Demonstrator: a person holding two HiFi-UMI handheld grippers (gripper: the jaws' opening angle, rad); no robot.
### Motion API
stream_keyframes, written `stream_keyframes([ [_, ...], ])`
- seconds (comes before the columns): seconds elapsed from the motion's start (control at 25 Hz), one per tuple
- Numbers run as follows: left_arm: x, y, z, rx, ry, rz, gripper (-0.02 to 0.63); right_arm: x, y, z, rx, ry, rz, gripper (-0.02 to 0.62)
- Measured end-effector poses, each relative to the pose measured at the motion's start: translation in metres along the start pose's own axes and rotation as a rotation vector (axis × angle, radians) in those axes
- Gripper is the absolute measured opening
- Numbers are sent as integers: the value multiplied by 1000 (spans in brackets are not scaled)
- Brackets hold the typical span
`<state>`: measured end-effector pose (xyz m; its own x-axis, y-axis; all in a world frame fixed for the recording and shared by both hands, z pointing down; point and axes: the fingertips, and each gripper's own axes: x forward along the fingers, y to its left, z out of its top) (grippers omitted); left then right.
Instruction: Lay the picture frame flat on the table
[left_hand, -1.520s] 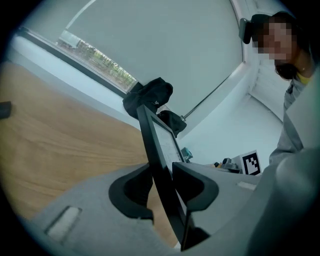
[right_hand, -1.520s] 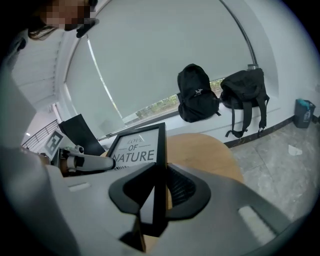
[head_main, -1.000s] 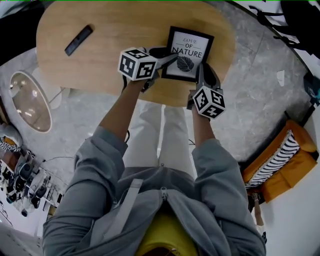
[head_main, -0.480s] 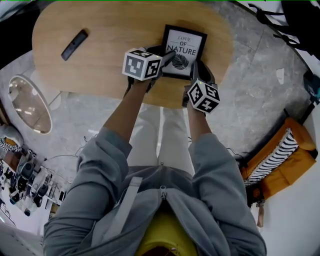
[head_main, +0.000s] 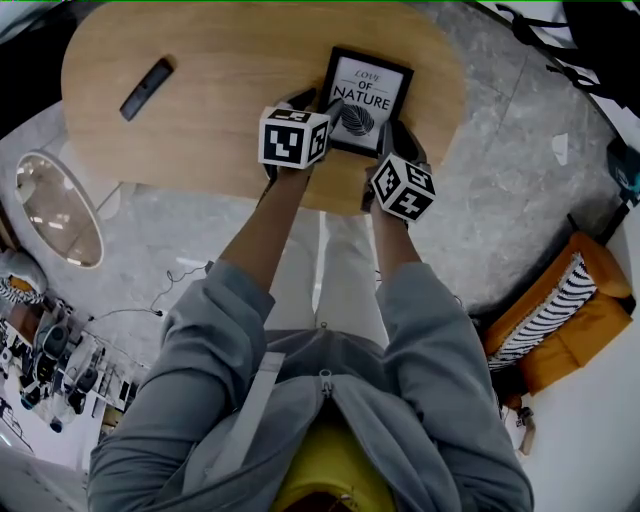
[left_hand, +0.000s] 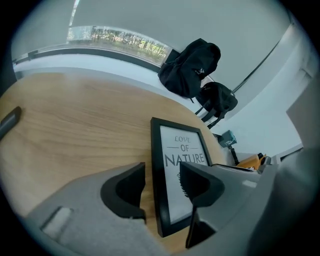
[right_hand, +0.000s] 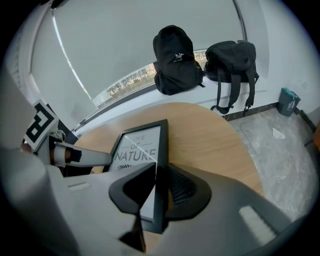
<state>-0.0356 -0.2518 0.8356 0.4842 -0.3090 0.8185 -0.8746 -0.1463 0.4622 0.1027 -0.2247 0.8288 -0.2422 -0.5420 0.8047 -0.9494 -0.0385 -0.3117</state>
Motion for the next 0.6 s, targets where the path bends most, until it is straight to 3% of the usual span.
stream_keyframes([
  [0.28,-26,-4,-3,1,-24,-1,208,-16,-4,12,-28,0,-35,58],
  [0.4,-52,-18,2,43,-56,14,96,-39,-3,23,-60,11,-41,2],
  [0.48,-74,-31,7,75,-80,25,6,-60,2,29,-66,15,-25,2],
  [0.6,-109,-56,16,103,-120,13,5,-97,12,43,-90,12,2,2],
])
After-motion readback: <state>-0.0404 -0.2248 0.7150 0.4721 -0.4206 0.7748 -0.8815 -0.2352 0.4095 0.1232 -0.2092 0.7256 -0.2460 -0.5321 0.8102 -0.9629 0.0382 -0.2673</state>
